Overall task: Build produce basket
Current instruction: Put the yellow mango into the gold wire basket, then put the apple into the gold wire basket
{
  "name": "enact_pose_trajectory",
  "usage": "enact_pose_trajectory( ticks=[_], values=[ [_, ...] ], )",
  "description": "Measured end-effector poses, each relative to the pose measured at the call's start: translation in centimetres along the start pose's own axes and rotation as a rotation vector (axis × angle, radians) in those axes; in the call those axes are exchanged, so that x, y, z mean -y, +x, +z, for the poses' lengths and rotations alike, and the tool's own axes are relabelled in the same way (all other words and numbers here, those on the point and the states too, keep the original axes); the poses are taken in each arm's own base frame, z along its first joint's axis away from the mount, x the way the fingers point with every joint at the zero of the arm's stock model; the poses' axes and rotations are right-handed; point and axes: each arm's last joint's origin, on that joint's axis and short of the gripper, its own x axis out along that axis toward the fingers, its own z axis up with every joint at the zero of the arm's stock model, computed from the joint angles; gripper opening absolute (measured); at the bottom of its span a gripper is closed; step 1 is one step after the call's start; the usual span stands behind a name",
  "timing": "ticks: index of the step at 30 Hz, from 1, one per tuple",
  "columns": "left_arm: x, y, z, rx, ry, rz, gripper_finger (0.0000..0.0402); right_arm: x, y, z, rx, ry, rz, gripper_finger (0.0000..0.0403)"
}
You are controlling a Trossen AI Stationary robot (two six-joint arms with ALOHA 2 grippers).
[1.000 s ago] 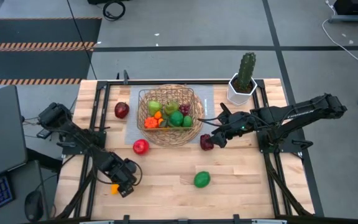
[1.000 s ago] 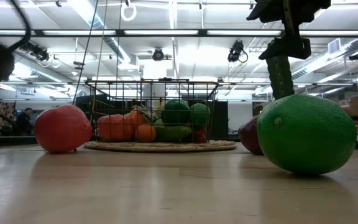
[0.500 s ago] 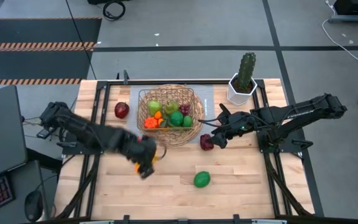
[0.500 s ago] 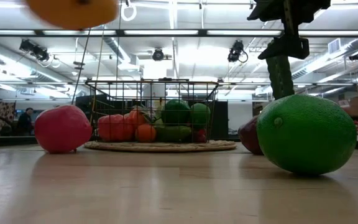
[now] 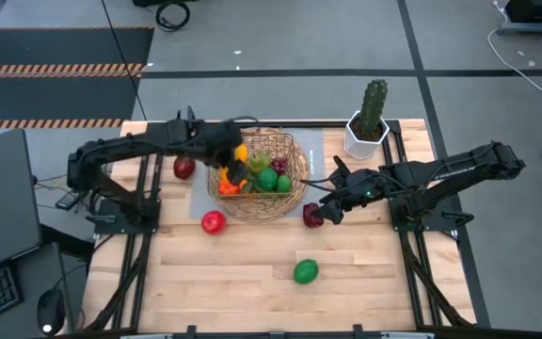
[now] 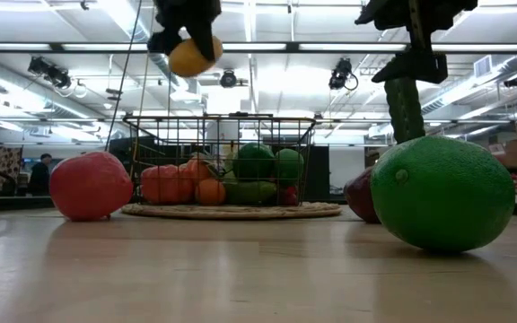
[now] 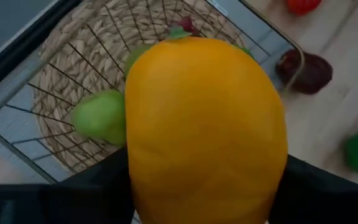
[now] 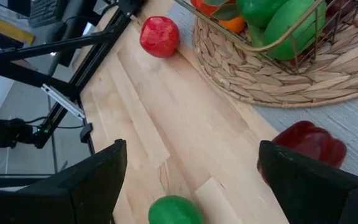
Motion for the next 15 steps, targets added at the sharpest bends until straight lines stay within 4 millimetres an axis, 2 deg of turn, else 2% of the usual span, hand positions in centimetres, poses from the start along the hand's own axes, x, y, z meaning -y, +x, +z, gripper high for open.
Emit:
enact_pose_trajectory(
  ticks=[7,12,15],
  values=[
    [-1.8,1.4,0.9,-0.068,-0.002,-0.023,0.0351,-0.2,0.0,-0.1,-0.003,0.006,0.008,0.0368],
    [-1.8,2.2,0.6,-0.132,0.011,0.002,0.0368,-0.2,0.0,-0.1,-0.003,0.011,0.008,0.0368],
    [-1.5,2.1,-0.4,-0.229,0.033,0.003,0.037,-0.1,0.0,-0.1,-0.003,0.012,0.008,0.0368]
  ],
)
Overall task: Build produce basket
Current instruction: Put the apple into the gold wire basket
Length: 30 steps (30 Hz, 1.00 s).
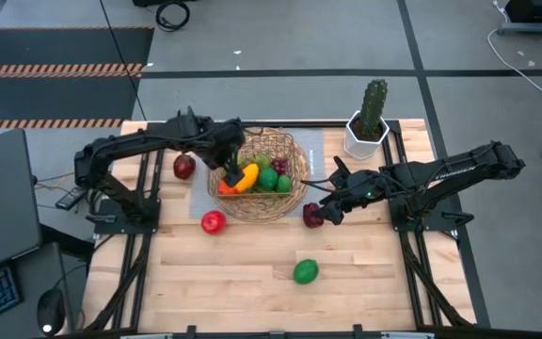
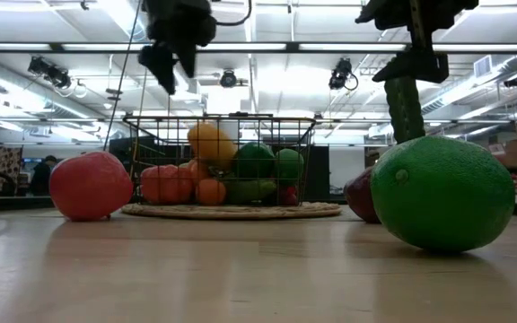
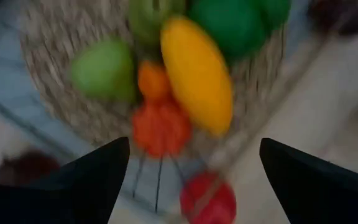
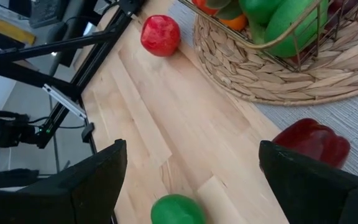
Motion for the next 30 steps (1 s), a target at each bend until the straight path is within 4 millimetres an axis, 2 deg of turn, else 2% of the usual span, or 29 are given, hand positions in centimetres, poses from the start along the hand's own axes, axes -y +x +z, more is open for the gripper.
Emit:
enact_pose_trajectory(
  ticks=[7,14,23,30],
  values=[
    [2.4,-0.4,-3.4,-0.208,0.095,0.033,0.037,0.0,0.0,0.0,-0.002,-0.006,-0.005,0.0368],
    [5.4,-0.6,-5.6,-0.221,0.069,0.025,0.0371,0.1,0.0,0.0,0.019,-0.008,-0.019,0.0368],
    [5.6,3.2,-9.1,-0.369,-0.116,0.187,0.0371,0.1,0.0,0.0,0.019,-0.033,-0.02,0.0368],
    [7.1,5.1,-9.1,-0.254,-0.264,0.087,0.0371,0.1,0.0,0.0,0.014,-0.034,-0.016,0.0368]
  ],
)
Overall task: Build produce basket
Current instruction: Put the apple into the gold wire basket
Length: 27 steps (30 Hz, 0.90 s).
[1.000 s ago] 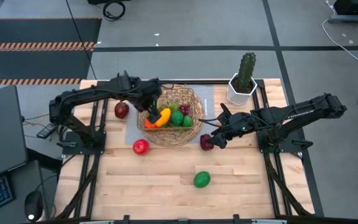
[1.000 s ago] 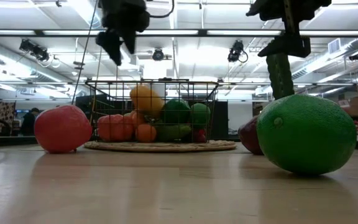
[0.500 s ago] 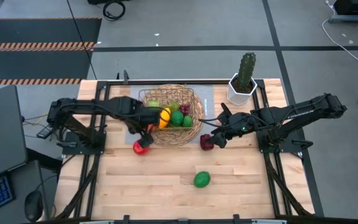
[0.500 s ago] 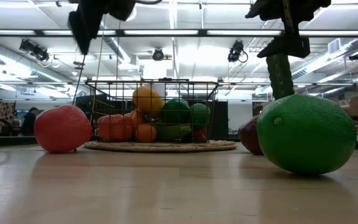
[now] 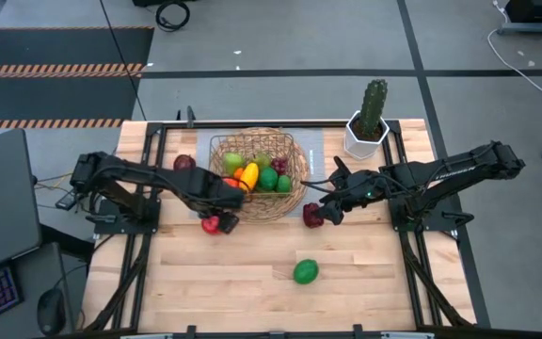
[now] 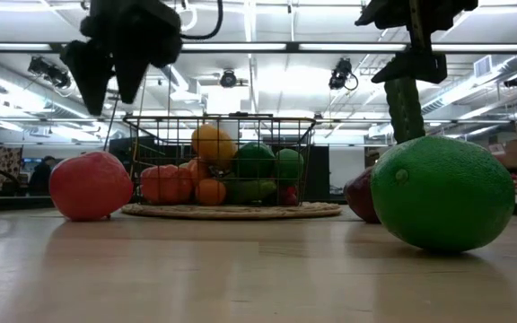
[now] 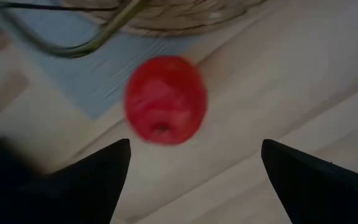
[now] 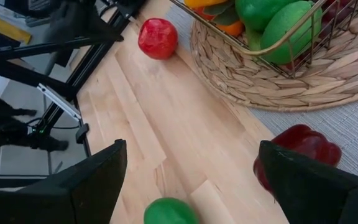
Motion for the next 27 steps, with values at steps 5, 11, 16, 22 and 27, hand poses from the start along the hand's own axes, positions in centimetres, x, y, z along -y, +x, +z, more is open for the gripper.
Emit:
enact_pose_trajectory(
  ticks=[5,11,16,22,27],
  values=[
    [-0.7,1.9,-0.4,-0.026,-0.083,0.054,0.0371,0.0,0.0,-0.1,-0.022,0.003,0.016,0.0368],
    [-0.9,3.4,-0.8,-0.023,-0.107,0.062,0.0371,-0.1,0.0,-0.1,-0.036,0.007,0.026,0.0368],
    [-0.7,4.6,-0.7,-0.004,-0.123,0.015,0.0371,-0.1,0.0,-0.1,-0.038,0.011,0.028,0.0368],
    [-1.4,5.7,-1.0,-0.02,-0.145,0.048,0.0371,-0.1,0.0,-0.1,-0.039,0.035,0.028,0.0368],
    [-1.2,6.3,-0.9,0.009,-0.147,0.02,0.0371,-0.1,0.0,-0.1,-0.039,0.043,0.028,0.0368]
  ],
)
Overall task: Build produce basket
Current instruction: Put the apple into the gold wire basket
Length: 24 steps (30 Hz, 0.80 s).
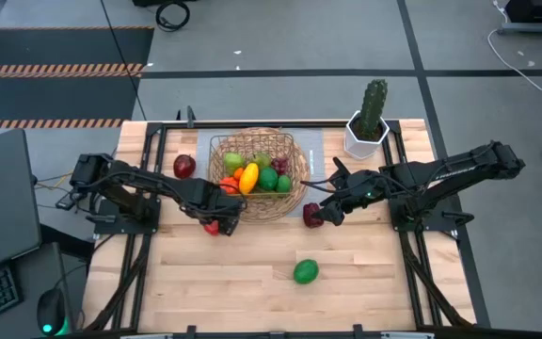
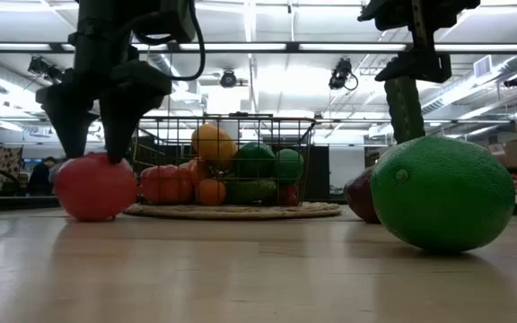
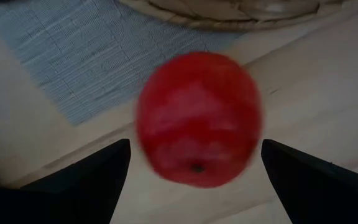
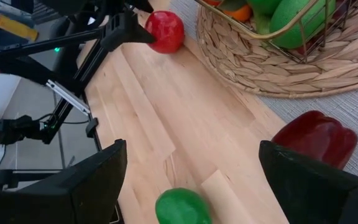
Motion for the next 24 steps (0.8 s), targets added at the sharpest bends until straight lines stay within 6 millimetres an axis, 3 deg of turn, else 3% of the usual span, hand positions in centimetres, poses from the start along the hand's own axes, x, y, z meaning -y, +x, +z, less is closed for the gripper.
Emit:
enact_pose_trajectory(
  ticks=[10,24],
  values=[
    [0.0,0.1,0.3,0.067,0.005,0.014,0.0371,0.0,0.0,0.0,0.0,0.017,0.0,0.0368],
    [1.8,2.1,0.5,0.046,0.01,-0.027,0.0371,-0.1,0.0,0.0,0.0,0.039,0.007,0.0368]
  ],
)
